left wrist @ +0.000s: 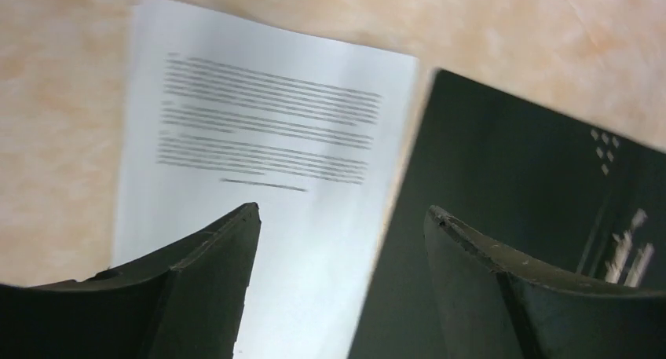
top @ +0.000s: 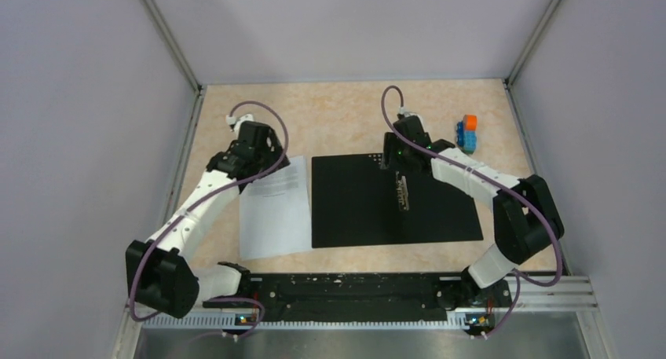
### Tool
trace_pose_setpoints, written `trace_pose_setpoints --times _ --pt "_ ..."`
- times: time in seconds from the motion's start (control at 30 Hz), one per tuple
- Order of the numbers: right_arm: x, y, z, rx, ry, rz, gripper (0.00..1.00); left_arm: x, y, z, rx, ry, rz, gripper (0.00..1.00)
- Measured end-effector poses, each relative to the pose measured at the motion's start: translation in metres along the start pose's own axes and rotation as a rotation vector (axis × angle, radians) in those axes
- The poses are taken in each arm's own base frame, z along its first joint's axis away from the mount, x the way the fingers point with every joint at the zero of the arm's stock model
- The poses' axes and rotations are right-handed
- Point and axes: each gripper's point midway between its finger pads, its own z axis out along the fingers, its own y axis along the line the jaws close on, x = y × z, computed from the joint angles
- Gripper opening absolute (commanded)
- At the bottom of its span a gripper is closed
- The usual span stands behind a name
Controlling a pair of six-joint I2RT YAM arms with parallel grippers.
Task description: Put the files into the folder
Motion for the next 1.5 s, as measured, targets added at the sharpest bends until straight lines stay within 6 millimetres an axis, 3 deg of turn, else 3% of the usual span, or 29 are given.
trace_pose_setpoints --times 0.17,0.3,0.47,0.6,0.7,0.9,1.1,1.23,1.5 --pt "-0.013 0.056 -0.021 -0.155 -0.046 -0.057 0.66 -0.012 0.070 0.003 -0.135 -0.065 -0.163 0.83" --pt "-0.020 0.118 -0.022 -0.333 -0.052 -0.113 0.72 -0.011 0.095 0.007 -0.192 -0.053 -0.232 0.75" --pt "-0.023 0.185 0.007 -0.521 -0.037 -0.164 0.77 -0.006 0.130 0.016 -0.298 -0.036 -0.359 0.72" --pt "-0.013 0.221 0.034 -0.611 0.000 -0.189 0.80 0.023 0.166 0.028 -0.408 0.037 -0.447 0.69" --pt "-0.005 0.245 0.052 -0.663 0.022 -0.209 0.81 0.038 0.173 0.035 -0.428 0.086 -0.466 0.68" --pt "0.009 0.274 0.080 -0.708 0.052 -0.230 0.84 0.052 0.174 0.049 -0.426 0.140 -0.481 0.67" --pt "0.021 0.273 0.102 -0.666 0.086 -0.236 0.86 0.060 0.179 0.059 -0.446 0.167 -0.493 0.66" --pt "0.019 0.272 0.103 -0.637 0.082 -0.236 0.86 0.062 0.180 0.062 -0.453 0.173 -0.499 0.66" --pt "0.037 0.282 0.098 -0.620 0.106 -0.239 0.86 0.066 0.181 0.066 -0.466 0.183 -0.515 0.66"
